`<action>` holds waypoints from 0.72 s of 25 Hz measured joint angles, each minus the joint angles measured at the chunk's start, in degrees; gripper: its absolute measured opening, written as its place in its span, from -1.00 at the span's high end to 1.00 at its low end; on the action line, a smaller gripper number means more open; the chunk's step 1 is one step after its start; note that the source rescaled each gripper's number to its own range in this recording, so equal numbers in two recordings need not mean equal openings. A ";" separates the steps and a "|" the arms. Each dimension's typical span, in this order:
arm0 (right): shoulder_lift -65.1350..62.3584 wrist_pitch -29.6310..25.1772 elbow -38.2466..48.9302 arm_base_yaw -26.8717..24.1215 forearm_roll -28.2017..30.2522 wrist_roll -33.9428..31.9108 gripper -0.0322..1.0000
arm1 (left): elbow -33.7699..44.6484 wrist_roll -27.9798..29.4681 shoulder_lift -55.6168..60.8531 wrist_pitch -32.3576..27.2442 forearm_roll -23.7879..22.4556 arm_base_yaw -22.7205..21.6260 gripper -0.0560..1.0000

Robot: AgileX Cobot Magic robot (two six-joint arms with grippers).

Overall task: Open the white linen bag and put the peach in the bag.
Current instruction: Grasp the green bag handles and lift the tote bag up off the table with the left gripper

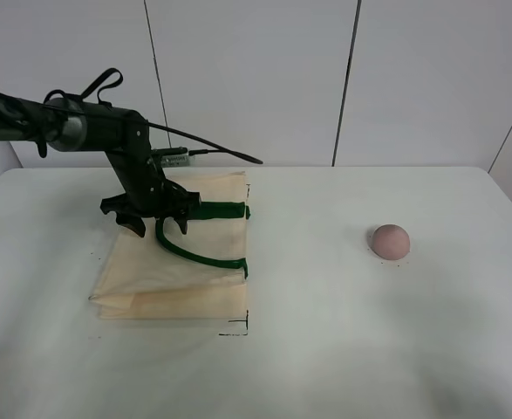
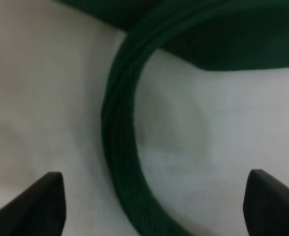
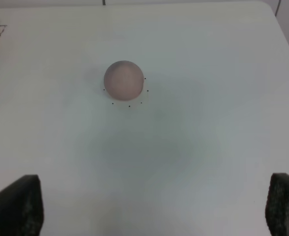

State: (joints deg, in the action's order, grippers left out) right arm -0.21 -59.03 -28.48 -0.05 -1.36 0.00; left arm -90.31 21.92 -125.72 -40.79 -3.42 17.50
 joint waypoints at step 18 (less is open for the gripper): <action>0.00 0.00 0.00 0.00 0.00 0.00 -1.00 | -0.58 0.92 -3.18 1.80 -0.36 0.07 0.89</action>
State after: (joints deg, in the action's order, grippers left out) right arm -0.21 -59.03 -28.48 -0.05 -1.36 0.00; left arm -90.89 22.84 -128.90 -38.99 -3.78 17.57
